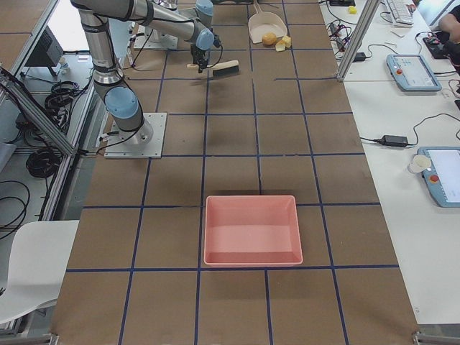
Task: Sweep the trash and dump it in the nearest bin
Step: 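Reach the right gripper to the white brush and grasp its handle, then carry the brush with the right gripper toward the potato and crust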
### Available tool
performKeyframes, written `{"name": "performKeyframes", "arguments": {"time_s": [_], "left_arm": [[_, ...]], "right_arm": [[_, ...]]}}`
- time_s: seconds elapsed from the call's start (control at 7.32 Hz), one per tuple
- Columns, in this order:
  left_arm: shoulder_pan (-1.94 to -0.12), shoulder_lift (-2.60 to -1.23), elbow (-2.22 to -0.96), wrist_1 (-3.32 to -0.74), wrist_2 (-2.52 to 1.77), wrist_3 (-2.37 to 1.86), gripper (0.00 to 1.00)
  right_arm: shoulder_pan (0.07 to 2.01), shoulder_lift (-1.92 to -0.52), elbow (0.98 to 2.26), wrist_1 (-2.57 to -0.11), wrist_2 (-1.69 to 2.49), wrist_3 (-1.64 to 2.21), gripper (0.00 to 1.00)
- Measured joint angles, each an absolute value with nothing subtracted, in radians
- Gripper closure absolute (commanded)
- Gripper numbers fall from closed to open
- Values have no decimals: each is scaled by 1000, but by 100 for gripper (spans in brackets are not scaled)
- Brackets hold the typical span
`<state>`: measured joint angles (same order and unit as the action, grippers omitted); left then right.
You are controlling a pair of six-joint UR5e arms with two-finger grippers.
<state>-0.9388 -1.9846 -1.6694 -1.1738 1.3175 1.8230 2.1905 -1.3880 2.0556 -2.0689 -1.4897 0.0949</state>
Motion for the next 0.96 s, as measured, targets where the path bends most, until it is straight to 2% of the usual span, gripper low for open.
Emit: {"name": "performKeyframes", "arguments": {"time_s": [0.41,0.68,0.96], "left_arm": [[-938,-1991,-1673,-1175,1323,1813,90],[-939,-1995,-1676,-1175,1327,1802,88],[-939,-2000,-1677,-1177,1332,1793,75]], "right_arm": [[2165,-1399,2036,-2075,-1496,98,99],[2082,-1421,1982,-2031,-1498,118,100],[1991,-1428,1951,-2001,-1497,208,100]]}}
